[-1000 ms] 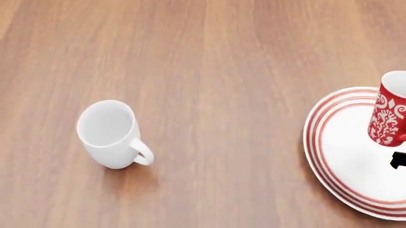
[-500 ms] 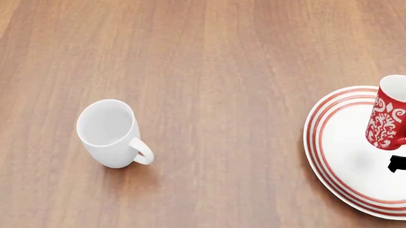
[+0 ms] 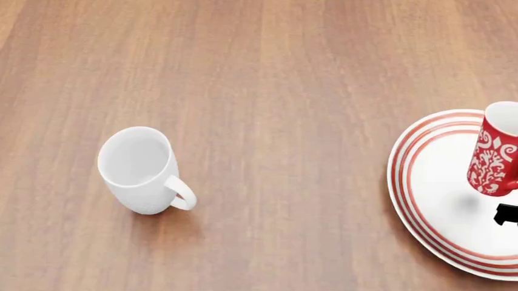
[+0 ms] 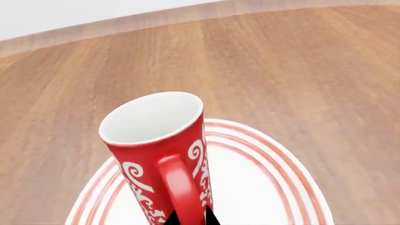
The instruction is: Pick up the red mug and put it on the plate
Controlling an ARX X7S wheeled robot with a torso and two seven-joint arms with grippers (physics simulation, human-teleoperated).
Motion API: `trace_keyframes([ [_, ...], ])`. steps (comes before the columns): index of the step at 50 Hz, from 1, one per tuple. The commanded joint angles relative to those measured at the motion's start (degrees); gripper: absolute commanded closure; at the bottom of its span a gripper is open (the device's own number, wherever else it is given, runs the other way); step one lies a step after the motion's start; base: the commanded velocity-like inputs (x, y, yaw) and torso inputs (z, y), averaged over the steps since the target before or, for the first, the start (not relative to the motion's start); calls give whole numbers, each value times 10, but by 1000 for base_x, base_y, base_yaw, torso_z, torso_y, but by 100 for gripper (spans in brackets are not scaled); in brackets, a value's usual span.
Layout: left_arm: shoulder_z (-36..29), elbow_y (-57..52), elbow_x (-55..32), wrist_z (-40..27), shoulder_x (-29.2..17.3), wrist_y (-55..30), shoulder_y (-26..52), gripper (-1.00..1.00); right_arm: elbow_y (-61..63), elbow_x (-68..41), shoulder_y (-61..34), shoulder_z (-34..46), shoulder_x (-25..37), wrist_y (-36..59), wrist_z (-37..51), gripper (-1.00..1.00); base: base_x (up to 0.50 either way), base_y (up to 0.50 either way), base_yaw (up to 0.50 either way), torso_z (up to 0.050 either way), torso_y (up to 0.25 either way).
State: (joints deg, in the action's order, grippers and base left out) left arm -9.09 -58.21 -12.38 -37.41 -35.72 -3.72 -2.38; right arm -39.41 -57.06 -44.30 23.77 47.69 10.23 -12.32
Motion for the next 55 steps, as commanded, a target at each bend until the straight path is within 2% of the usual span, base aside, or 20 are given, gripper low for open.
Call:
trace_keyframes([
  [1, -6, -3, 9, -5, -4, 0, -2, -100, 2, 4, -1, -6, 0, -4, -1, 100, 0, 0, 0, 0, 0],
  [13, -5, -5, 9, -11, -9, 1, 0, -100, 9, 3, 1, -7, 2, -2, 1, 100, 0, 0, 0, 0, 0],
  [28, -5, -10, 2, -23, -20, 7, -1, -100, 7, 2, 2, -9, 2, -3, -2, 100, 0, 0, 0, 0, -105],
  [55, -19, -9, -1, -40, -38, 16, 7, -100, 15, 5, 20, -7, 3, -10, -15, 100, 0, 0, 0, 0, 0],
])
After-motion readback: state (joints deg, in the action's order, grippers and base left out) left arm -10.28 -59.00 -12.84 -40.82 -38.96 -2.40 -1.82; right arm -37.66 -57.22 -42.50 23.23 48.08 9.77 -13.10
